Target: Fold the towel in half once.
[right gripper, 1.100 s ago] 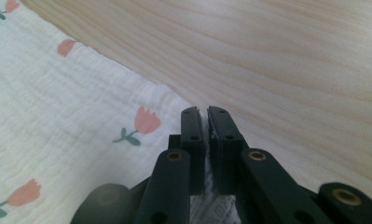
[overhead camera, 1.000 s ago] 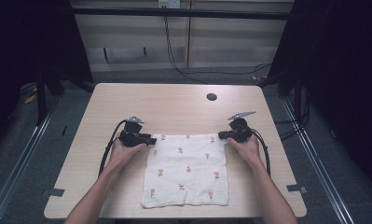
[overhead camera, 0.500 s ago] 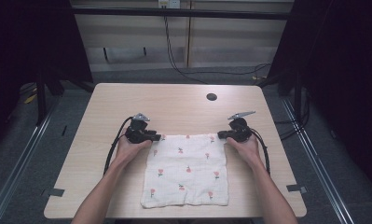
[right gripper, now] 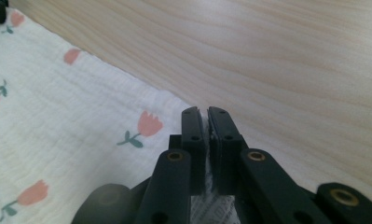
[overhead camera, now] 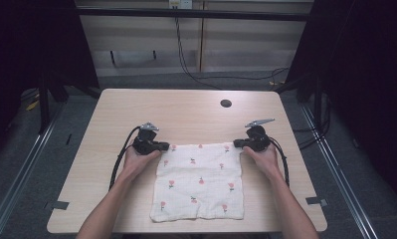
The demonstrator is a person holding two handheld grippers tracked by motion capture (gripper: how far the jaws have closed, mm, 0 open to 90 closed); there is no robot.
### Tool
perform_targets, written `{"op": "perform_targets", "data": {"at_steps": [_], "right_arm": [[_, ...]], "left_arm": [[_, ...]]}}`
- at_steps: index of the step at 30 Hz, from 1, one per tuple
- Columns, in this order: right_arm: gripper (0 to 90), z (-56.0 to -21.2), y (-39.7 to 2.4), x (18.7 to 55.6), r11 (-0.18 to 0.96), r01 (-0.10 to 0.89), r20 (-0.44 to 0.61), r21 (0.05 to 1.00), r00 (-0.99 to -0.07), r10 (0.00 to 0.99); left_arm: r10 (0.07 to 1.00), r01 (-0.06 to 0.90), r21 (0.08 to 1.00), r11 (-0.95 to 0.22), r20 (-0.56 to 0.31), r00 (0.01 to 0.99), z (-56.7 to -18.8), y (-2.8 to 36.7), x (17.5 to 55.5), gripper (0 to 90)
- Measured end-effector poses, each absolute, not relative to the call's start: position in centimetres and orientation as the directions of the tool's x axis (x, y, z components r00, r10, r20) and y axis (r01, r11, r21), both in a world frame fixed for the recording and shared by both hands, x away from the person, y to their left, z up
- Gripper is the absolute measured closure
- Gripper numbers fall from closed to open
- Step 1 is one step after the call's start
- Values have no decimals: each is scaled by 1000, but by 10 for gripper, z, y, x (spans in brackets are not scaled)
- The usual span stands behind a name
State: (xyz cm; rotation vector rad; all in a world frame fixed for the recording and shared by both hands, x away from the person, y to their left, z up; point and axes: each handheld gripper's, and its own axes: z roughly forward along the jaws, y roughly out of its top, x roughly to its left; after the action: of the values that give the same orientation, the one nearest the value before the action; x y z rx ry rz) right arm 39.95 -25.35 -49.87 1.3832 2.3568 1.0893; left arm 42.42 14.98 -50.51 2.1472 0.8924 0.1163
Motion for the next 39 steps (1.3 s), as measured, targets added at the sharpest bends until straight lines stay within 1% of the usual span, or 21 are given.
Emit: {"op": "perform_targets", "data": {"at_steps": [2,7,11,17,23,27,29,39], "right_arm": [[865,-495,-256,399,272,669,201,691,-540,817],[868,-484,-258,396,268,648,209,713,-561,801],[869,-476,-262,394,250,636,218,730,-563,797],[869,-468,-268,393,221,616,232,756,-567,790],[869,-458,-270,393,211,596,243,775,-589,771],[870,-449,-268,392,219,569,223,793,-605,765],[871,-443,-268,392,215,558,219,801,-608,763],[875,-419,-267,401,226,537,193,813,-614,765]], "left_arm": [[626,547,713,-439,-193,755,-501,152,423,859],[614,541,739,-402,-222,758,-489,158,422,858],[602,563,746,-356,-277,749,-479,163,423,859],[579,528,771,-357,-261,772,-463,163,421,858],[597,519,778,-356,-238,766,-455,167,418,858],[605,514,785,-346,-231,762,-445,167,418,860],[613,503,789,-353,-211,761,-439,167,419,860],[591,459,822,-338,-194,783,-416,166,422,862]]}}
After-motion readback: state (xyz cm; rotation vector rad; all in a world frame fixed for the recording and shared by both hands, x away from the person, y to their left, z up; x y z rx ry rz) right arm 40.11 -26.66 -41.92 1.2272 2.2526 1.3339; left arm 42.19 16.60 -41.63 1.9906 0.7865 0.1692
